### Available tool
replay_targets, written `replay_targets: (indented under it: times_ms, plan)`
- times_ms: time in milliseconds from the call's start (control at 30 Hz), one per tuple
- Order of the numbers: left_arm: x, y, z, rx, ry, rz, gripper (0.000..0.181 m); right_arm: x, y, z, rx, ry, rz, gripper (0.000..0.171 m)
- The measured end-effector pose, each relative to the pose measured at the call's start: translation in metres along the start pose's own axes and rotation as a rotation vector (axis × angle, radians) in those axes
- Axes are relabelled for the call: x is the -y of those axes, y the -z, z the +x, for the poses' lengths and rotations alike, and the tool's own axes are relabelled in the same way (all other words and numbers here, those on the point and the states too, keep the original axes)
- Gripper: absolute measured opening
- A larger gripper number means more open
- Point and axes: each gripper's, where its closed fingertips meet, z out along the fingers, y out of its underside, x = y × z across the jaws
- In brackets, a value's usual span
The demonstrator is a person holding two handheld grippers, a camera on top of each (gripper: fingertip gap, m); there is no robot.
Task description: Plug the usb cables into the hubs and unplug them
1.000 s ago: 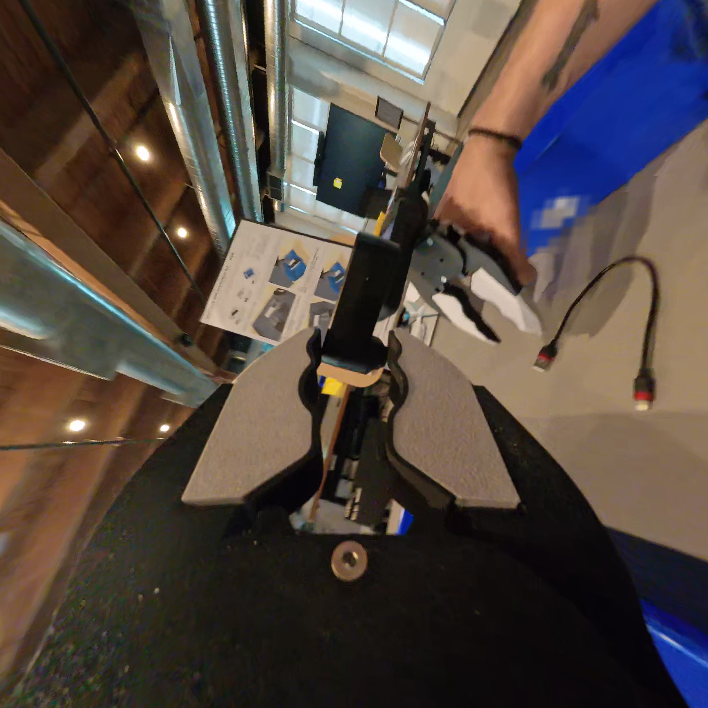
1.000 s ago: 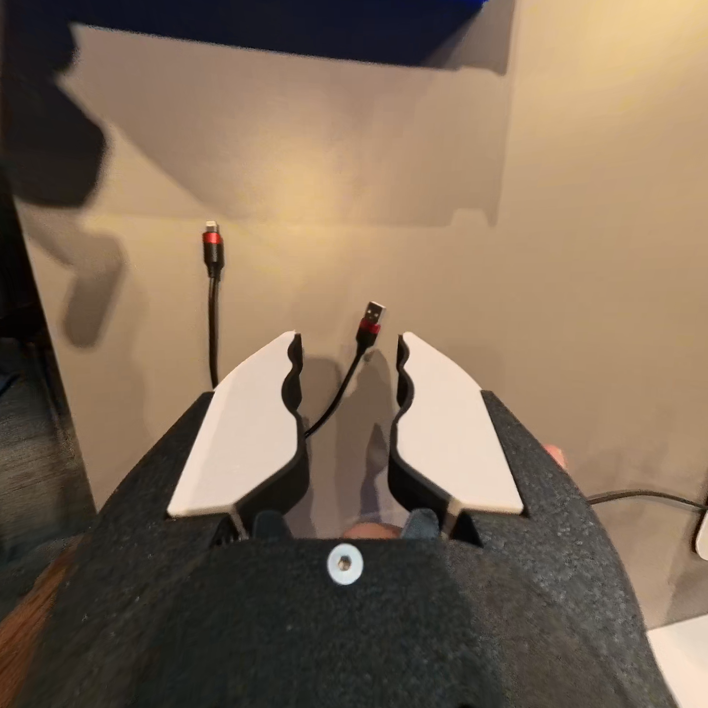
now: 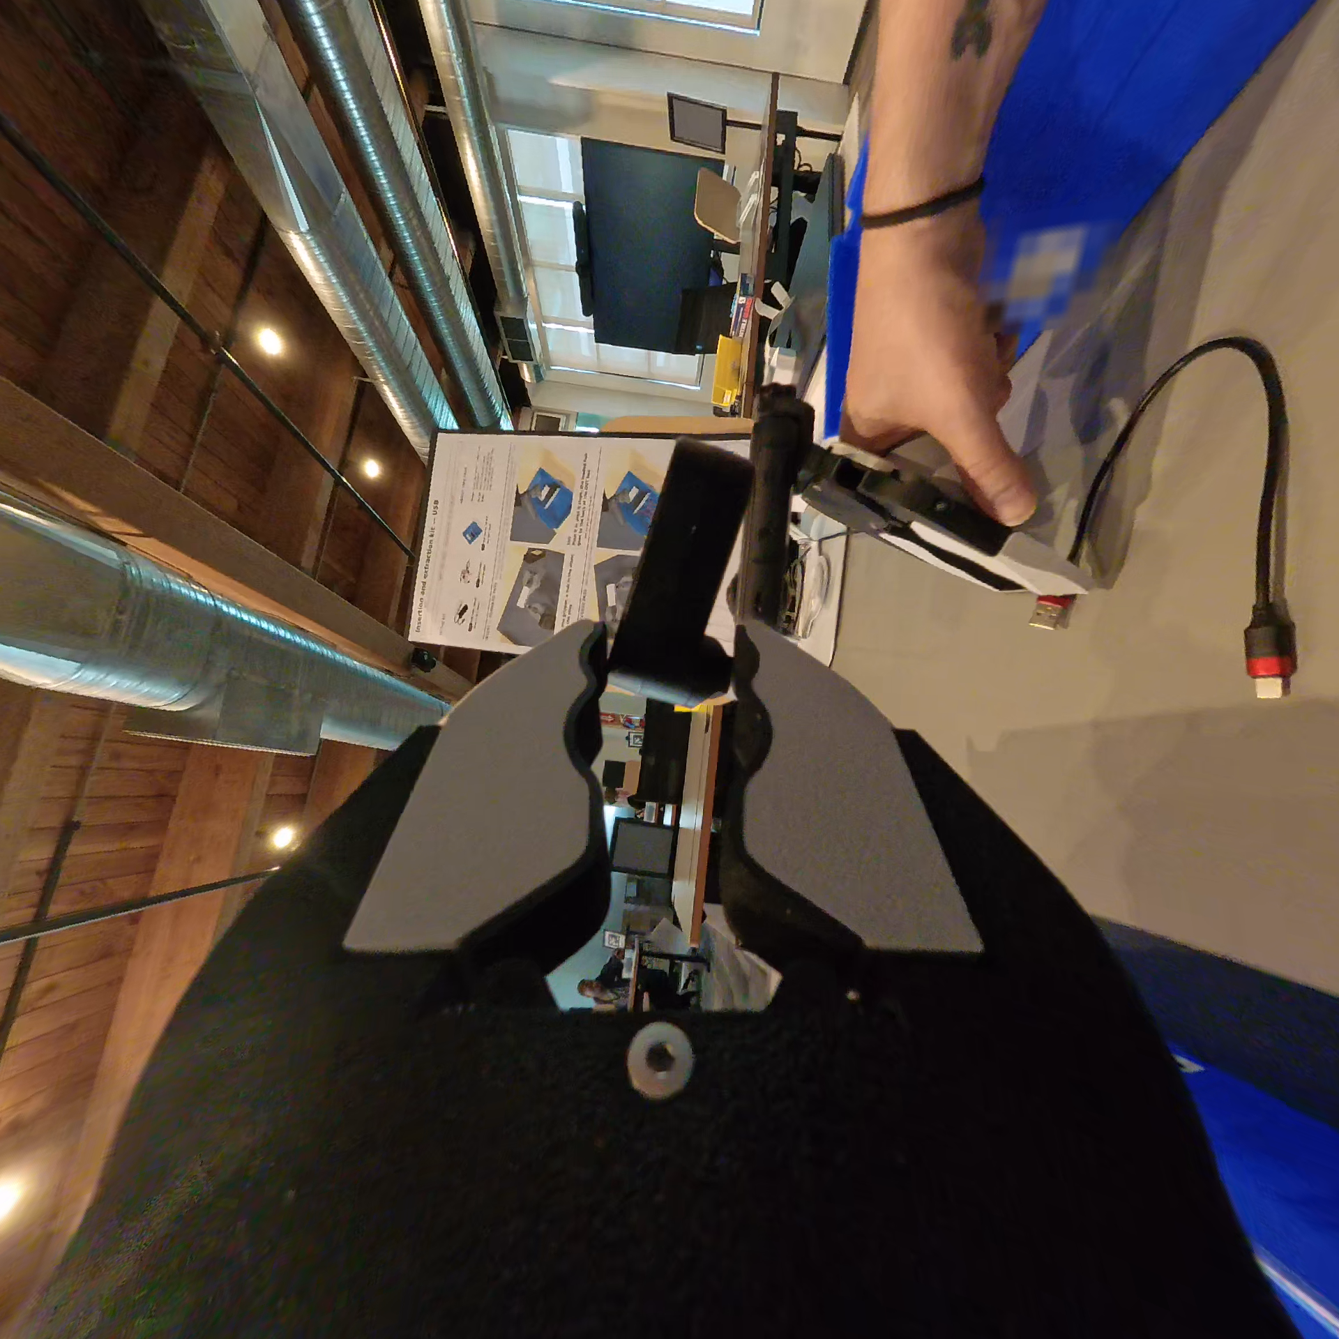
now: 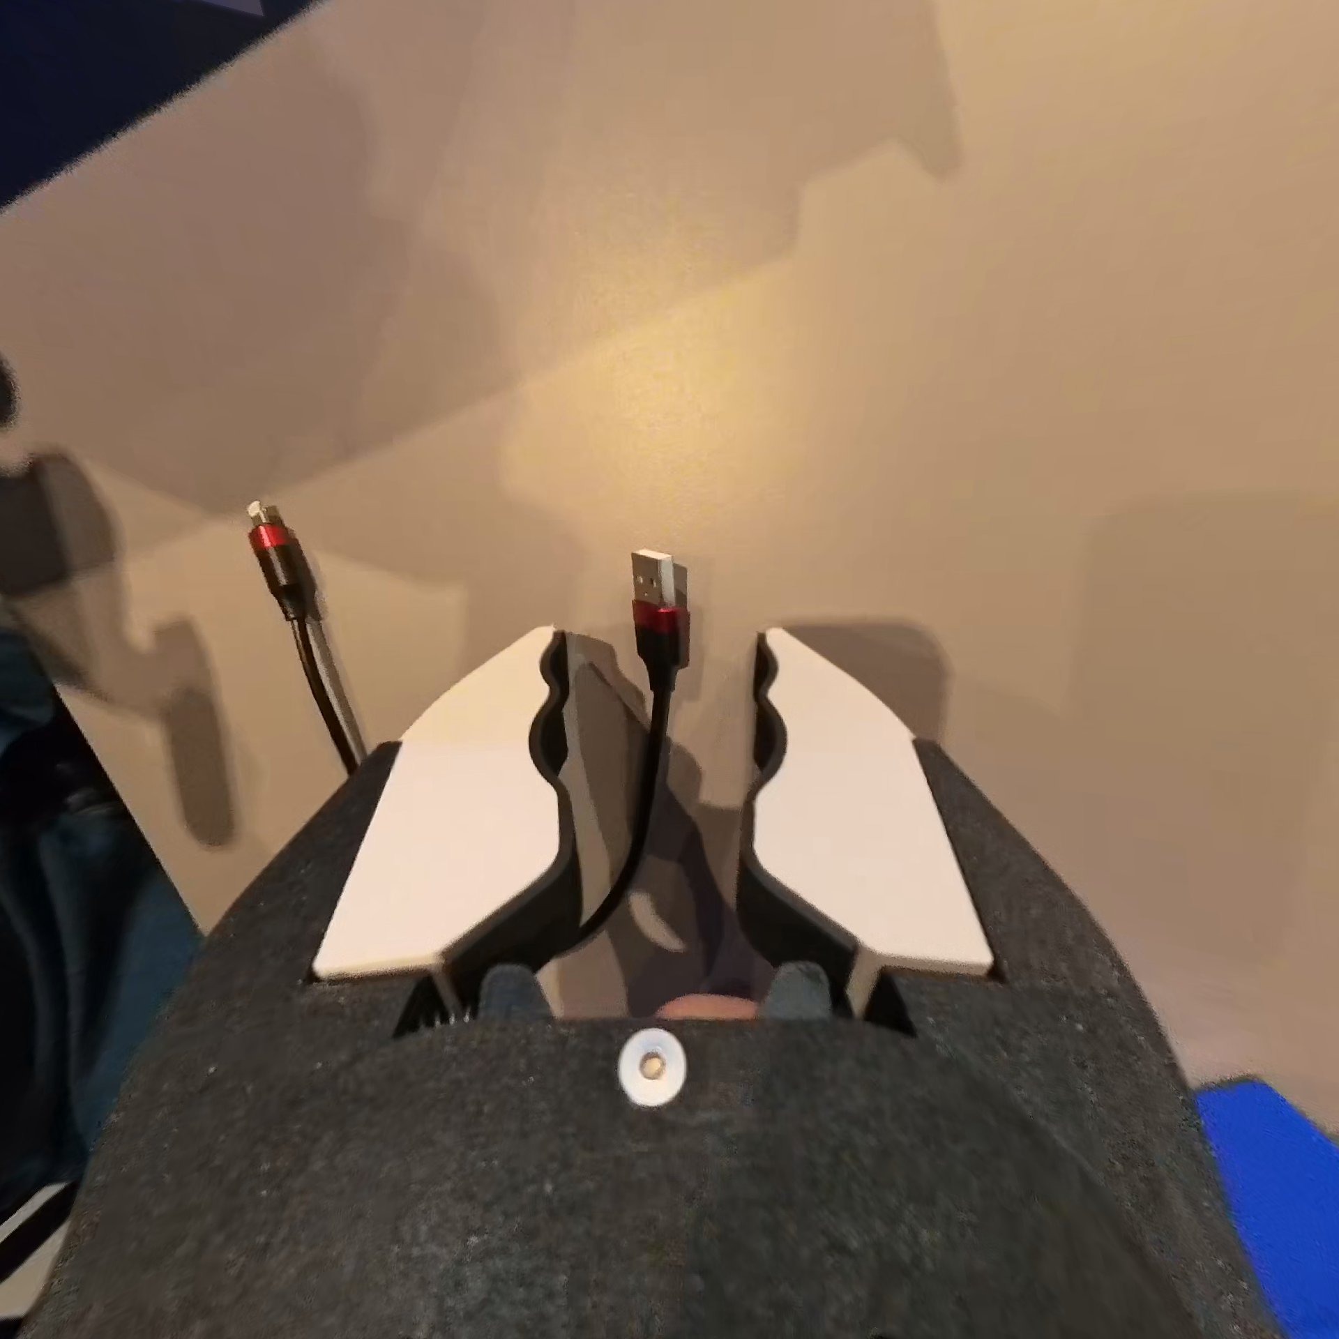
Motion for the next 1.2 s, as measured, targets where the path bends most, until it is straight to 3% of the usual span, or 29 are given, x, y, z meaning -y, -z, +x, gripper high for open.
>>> replay_targets:
  times_ms: [167,200,233,467,633,767,933,1200]
  plan:
    - [0.000,-0.001,-0.001,-0.002,0.017,0.003,0.032,-0.001,0.000,0.001,0.012,0.030,-0.001,0.041]
    - [0.000,-0.001,-0.002,-0.001,0.019,0.000,0.033,-0.003,-0.001,-0.001,0.023,0.060,-0.019,0.012]
    - [-0.001,-0.001,-0.002,0.001,0.020,-0.003,0.033,-0.004,-0.002,-0.005,0.039,0.076,-0.018,0.008]
    - [-0.009,0.002,-0.003,0.000,0.029,-0.033,0.032,0.004,0.007,-0.019,-0.020,0.222,0.043,0.007]
    - [-0.025,0.003,0.000,-0.021,0.047,-0.076,0.032,0.043,0.078,-0.067,-0.107,0.541,0.420,0.006]
    - [-0.034,0.005,-0.003,-0.019,0.062,-0.103,0.032,0.051,0.139,-0.104,-0.242,0.729,0.633,0.006]
    - [-0.034,0.005,-0.006,-0.010,0.034,-0.123,0.032,0.045,0.182,-0.124,-0.484,0.888,0.710,0.006]
    - [-0.018,0.000,-0.009,0.027,-0.040,-0.107,0.033,0.044,0.207,-0.153,-0.793,1.094,0.681,0.006]
